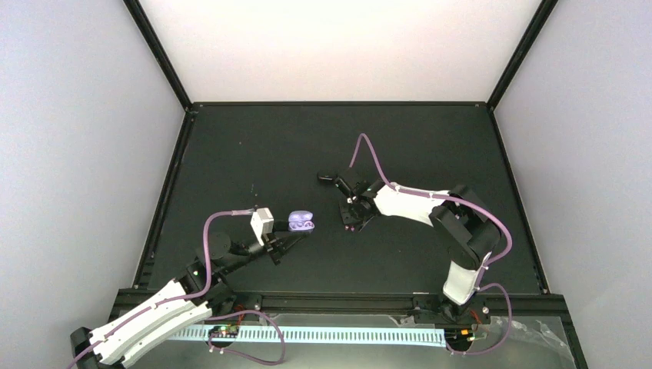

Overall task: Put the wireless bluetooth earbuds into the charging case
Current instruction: Pick up the earbud from the center of the board.

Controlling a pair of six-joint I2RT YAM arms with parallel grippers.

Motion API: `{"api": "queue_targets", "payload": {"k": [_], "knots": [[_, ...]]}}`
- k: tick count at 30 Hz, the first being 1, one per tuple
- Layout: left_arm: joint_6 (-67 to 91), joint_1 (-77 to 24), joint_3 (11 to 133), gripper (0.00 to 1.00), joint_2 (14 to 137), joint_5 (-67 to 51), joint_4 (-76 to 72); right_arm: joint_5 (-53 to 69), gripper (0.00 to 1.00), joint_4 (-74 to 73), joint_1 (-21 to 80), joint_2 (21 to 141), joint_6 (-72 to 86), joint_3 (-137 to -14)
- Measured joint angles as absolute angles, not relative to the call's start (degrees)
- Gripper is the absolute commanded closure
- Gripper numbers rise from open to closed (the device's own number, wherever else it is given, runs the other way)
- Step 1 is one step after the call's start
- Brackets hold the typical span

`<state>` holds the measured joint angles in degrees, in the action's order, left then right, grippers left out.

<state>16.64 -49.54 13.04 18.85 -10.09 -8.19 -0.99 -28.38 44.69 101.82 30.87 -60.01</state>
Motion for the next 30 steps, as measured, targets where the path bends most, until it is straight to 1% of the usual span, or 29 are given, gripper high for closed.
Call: {"api": "queue_targets", "payload": {"k": [4, 6, 7, 13, 22, 26, 30], "knots": [[16.64, -49.54, 13.04, 0.98, 18.33, -10.11, -8.14, -3.09, 0.93, -29.3, 46.52, 103.28, 31.29, -61.73], [16.64, -49.54, 13.04, 0.98, 18.31, -10.11, -8.16, -4.01, 0.98, -29.39, 47.2, 103.68, 31.68, -62.08], [16.64, -49.54, 13.04, 0.98, 18.31, -10.11, -8.16, -4.45, 0.99, -29.52, 47.44, 103.83, 31.75, -62.24], [16.67, -49.54, 13.02, 0.98, 17.37, -10.13, -8.16, -6.74, 0.99, -29.02, 48.42, 103.74, 33.01, -61.87], [16.67, -49.54, 13.02, 0.98, 16.82, -10.11, -8.14, -8.73, 0.99, -27.03, 49.15, 100.25, 36.01, -57.95], [16.67, -49.54, 13.02, 0.98, 16.82, -10.09, -8.16, -10.28, 0.99, -28.47, 49.41, 97.25, 36.64, -56.25], [16.67, -49.54, 13.02, 0.98, 16.86, -10.07, -8.21, -12.6, 0.99, -28.32, 49.43, 91.42, 37.28, -55.07]]}}
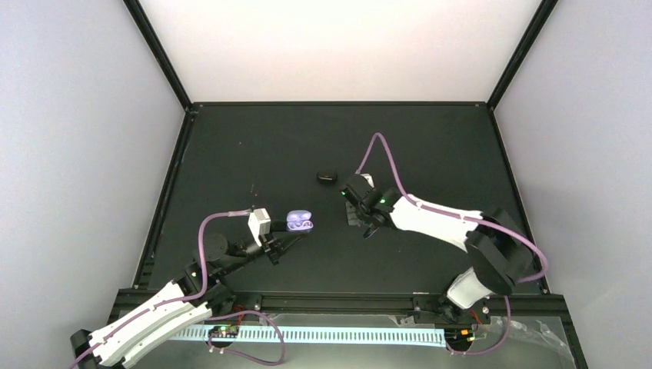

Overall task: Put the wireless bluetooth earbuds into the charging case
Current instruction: Pick up the earbud from the center of the board.

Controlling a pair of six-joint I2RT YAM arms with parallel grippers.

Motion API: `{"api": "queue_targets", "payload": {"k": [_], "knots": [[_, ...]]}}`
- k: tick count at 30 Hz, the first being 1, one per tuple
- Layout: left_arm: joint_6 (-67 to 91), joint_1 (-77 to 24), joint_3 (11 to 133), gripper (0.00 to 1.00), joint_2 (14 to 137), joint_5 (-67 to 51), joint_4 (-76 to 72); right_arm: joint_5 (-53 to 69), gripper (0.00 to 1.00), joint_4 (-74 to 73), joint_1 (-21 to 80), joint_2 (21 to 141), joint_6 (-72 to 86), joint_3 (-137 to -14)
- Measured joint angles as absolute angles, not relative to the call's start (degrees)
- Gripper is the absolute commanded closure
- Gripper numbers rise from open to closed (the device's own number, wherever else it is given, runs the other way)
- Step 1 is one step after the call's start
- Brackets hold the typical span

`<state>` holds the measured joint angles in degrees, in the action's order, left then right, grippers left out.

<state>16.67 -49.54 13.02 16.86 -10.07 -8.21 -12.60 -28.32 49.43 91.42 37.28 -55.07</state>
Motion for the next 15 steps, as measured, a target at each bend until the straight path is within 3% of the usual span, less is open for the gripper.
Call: {"api": "queue_targets", "payload": {"k": [15], "knots": [[16.21, -49.54, 13.85, 0.98, 22.74, -9.58, -16.45, -21.12, 0.99, -27.4, 49.54, 59.79, 30.3, -54.87]]}}
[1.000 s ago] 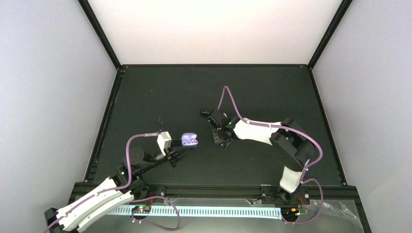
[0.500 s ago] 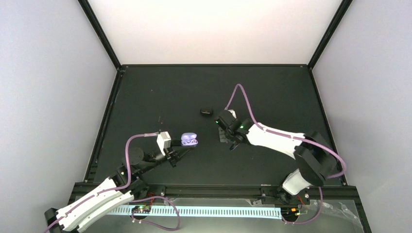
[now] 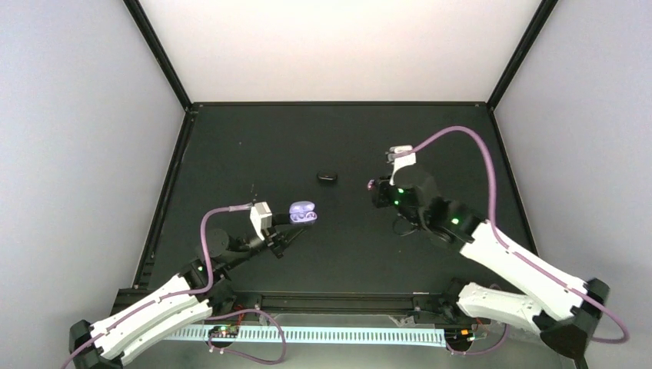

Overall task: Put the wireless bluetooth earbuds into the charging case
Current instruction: Pick up the earbud from the center of the board, then place the earbud in the charging case.

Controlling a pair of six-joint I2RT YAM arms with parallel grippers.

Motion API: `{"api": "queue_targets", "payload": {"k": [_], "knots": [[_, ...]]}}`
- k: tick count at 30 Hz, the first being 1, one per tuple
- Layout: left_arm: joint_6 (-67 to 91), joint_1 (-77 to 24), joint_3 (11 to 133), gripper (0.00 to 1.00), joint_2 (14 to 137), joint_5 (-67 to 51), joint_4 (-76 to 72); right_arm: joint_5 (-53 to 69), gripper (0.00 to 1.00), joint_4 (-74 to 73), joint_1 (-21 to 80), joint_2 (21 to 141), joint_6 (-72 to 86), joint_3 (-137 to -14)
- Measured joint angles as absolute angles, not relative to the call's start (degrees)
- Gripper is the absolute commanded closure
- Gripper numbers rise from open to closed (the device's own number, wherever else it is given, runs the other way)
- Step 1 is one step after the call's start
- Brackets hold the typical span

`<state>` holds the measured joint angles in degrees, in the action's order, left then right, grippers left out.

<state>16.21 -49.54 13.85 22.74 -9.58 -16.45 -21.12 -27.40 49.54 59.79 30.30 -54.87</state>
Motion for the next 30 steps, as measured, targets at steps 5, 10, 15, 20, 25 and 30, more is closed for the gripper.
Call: {"api": "queue_targets", "payload": {"k": [5, 10, 15, 20, 25, 30], "knots": [[14.55, -49.54, 15.92, 0.98, 28.49, -9.52, -25.26, -24.12, 0.99, -26.87, 51.18, 51.44, 24.23, -57.69], [12.14, -49.54, 18.72, 0.99, 36.69, -9.8, -35.4, -28.62, 0.99, -23.92, 55.64, 47.7, 18.04, -60.12], [10.22, -49.54, 22.94, 0.98, 45.32, -11.09, -42.33, -31.83, 0.99, -18.9, 60.34, 47.81, 12.88, -61.78], [8.69, -49.54, 27.27, 0.99, 52.4, -12.51, -45.8, -33.15, 0.99, -13.04, 63.79, 49.34, 9.82, -62.06], [7.55, -49.54, 31.0, 0.98, 57.65, -12.6, -46.94, -33.54, 0.99, -8.99, 65.19, 52.05, 8.88, -62.24], [7.31, -49.56, 32.82, 0.98, 60.95, -10.96, -47.24, -33.58, 0.99, -6.42, 65.63, 54.0, 8.64, -62.26]]}}
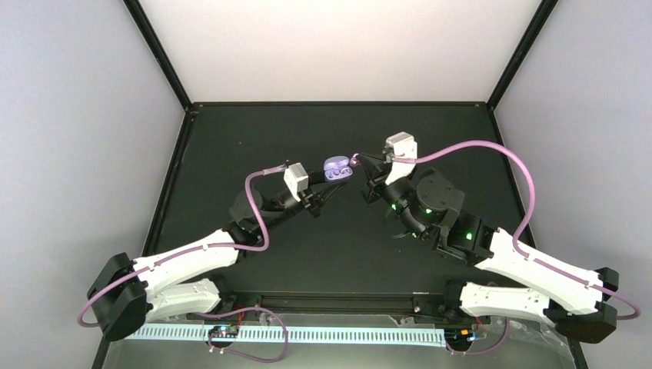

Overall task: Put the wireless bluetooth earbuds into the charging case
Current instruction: Place the earbud in the charging case.

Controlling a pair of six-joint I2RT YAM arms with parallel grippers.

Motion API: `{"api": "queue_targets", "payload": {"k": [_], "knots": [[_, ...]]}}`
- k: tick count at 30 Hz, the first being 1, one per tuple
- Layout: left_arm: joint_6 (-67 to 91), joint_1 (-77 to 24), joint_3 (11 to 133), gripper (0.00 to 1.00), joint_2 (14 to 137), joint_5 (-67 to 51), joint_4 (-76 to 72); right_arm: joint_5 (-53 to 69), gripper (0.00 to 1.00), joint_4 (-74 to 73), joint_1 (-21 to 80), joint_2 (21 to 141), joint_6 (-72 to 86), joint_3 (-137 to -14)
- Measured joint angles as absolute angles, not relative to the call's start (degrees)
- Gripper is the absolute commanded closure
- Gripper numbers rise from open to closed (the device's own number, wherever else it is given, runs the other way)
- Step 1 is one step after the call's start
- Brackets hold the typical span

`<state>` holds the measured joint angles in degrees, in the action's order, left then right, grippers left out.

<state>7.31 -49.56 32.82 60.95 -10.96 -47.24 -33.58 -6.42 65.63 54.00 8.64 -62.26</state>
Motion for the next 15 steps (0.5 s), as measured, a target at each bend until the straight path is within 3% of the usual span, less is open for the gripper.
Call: {"api": "queue_targets", "payload": {"k": [15], "knots": [[7.31, -50.63, 37.19, 0.99, 62.76, -4.01, -43.59, -35.22, 0.99, -1.1, 67.22, 60.01, 6.39, -62.78]]}}
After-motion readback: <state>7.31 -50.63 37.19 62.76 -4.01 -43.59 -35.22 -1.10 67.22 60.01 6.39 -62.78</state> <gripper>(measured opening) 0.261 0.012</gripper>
